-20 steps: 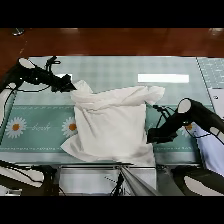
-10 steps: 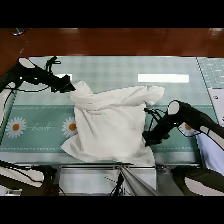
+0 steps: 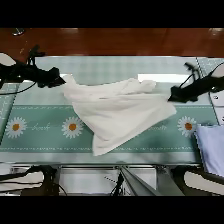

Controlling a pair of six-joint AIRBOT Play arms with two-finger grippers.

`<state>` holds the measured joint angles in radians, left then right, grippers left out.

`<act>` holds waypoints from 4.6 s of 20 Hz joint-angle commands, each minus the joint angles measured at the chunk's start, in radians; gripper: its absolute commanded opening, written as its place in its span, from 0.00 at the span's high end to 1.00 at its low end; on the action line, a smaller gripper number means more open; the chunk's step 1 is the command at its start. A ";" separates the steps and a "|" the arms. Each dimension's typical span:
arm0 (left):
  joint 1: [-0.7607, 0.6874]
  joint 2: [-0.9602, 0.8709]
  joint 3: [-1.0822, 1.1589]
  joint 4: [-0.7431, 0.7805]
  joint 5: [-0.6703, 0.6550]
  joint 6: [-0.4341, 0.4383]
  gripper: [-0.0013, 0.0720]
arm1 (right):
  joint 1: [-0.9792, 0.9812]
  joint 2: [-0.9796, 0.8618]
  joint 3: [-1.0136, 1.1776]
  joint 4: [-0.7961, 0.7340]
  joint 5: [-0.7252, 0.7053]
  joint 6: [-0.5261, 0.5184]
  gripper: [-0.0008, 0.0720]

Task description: Fold the shirts.

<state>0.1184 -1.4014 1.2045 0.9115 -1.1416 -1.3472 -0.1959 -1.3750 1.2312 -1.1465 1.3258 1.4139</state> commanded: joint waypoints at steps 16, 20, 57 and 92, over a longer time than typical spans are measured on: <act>-0.061 0.582 -0.709 -0.143 0.195 -0.023 0.02 | 0.008 -0.484 0.578 0.285 0.147 0.038 0.13; 0.232 0.582 -0.495 0.005 0.016 -0.023 0.03 | -0.133 -0.294 0.474 -0.105 0.257 0.092 0.13; -0.134 -0.075 -0.293 -0.288 -0.159 0.195 0.94 | 0.481 -0.016 -0.454 0.489 -0.255 -0.105 0.96; 0.251 0.809 0.024 -0.303 -0.197 -0.002 0.94 | 0.122 0.689 0.316 0.029 0.130 -0.004 0.96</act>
<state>0.3725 -0.5873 1.5093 0.7399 -1.3243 -1.4044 -0.0734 -0.6819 1.7592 -1.1145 1.5242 1.4288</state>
